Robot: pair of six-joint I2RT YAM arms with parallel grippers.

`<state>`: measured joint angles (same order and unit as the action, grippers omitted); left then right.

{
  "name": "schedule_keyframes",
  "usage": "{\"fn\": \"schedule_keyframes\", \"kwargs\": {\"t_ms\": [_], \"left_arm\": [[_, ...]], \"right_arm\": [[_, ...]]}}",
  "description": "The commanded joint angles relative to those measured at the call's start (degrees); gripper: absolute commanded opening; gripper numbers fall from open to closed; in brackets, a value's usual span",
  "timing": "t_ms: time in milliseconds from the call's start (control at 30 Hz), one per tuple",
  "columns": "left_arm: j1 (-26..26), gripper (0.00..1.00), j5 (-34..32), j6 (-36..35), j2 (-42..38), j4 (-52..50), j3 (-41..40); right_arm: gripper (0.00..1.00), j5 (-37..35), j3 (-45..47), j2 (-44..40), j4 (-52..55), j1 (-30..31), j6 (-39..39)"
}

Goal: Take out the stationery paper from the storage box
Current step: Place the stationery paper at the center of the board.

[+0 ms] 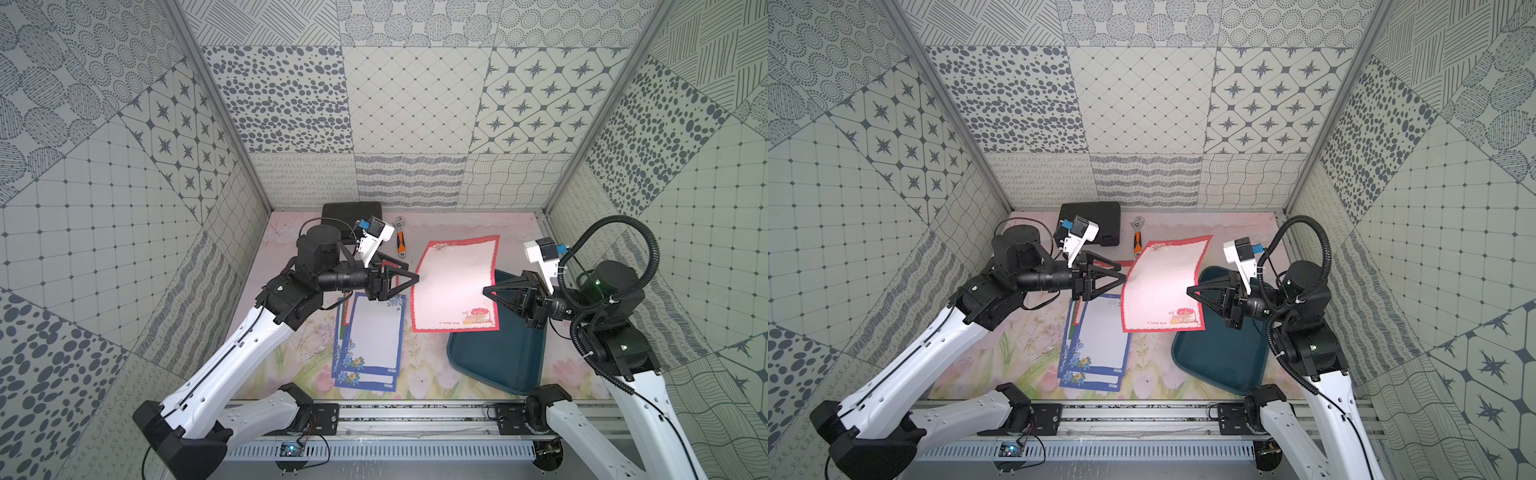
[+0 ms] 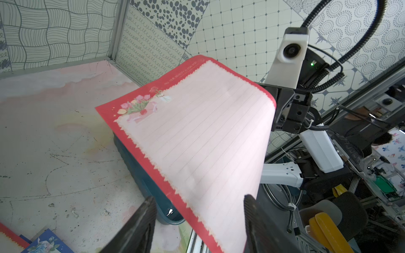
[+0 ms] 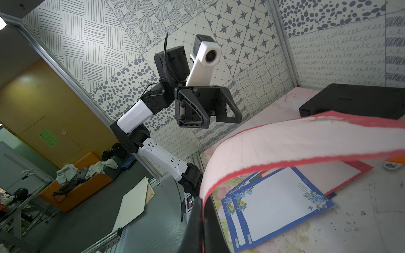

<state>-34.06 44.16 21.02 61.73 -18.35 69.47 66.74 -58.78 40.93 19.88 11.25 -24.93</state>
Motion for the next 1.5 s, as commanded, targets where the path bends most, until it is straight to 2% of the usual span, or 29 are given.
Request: {"fn": "schedule_keyframes", "kwargs": {"t_ms": [0, 100, 167, 233, 433, 633, 800, 900, 1033, 1167, 1333, 1467], "left_arm": [[3.78, 0.67, 1.78, 13.24, 0.61, 4.15, -0.90], [4.71, 0.68, 4.12, 24.73, 3.21, 11.39, -3.32], [4.73, 0.69, 7.26, 31.98, 4.17, 20.56, -6.37], [4.75, 0.69, 8.22, 35.01, 4.35, 24.39, -7.76], [4.77, 0.69, 10.47, 35.90, 1.33, 26.12, -6.38], [4.74, 0.71, 9.63, 36.29, -1.92, 27.45, -7.63], [4.66, 0.74, 8.60, 37.43, -2.67, 30.47, -9.54], [4.73, 0.74, 8.08, 39.21, -3.01, 34.62, -11.16], [4.72, 0.76, 6.83, 37.70, -4.16, 34.70, -11.64], [4.71, 0.77, 6.83, 37.43, -4.74, 35.87, -11.90], [4.66, 0.78, 6.38, 37.01, -4.64, 35.40, -11.99], [4.54, 0.79, 6.24, 37.69, -3.71, 36.76, -12.29]], "right_arm": [[0.00, -1.31, -5.48, 0.92, 1.73, 0.27, 6.30], [0.00, -0.31, -8.02, 2.43, -1.17, 0.27, 6.45], [0.00, 1.54, -8.47, 3.55, -4.36, 0.27, 5.08], [0.00, 3.04, -7.99, 4.58, -6.53, 0.26, 3.54], [0.00, 3.25, -3.83, 4.20, -6.32, 0.32, 2.87], [0.00, -1.46, 0.20, 2.17, -7.89, 0.30, 2.21], [0.00, -2.47, 4.58, 3.10, -18.59, 0.31, -6.21], [0.00, -5.91, 5.66, 3.13, -19.53, 0.29, -7.52], [0.00, -9.71, 7.66, 1.63, -22.71, 0.27, -9.68], [0.00, -10.65, 10.78, 2.57, -29.14, 0.27, -14.91], [0.00, -9.95, 15.65, 5.63, -42.41, 0.76, -25.49], [0.00, -9.87, 16.10, 6.53, -42.92, 2.73, -25.79]]}}
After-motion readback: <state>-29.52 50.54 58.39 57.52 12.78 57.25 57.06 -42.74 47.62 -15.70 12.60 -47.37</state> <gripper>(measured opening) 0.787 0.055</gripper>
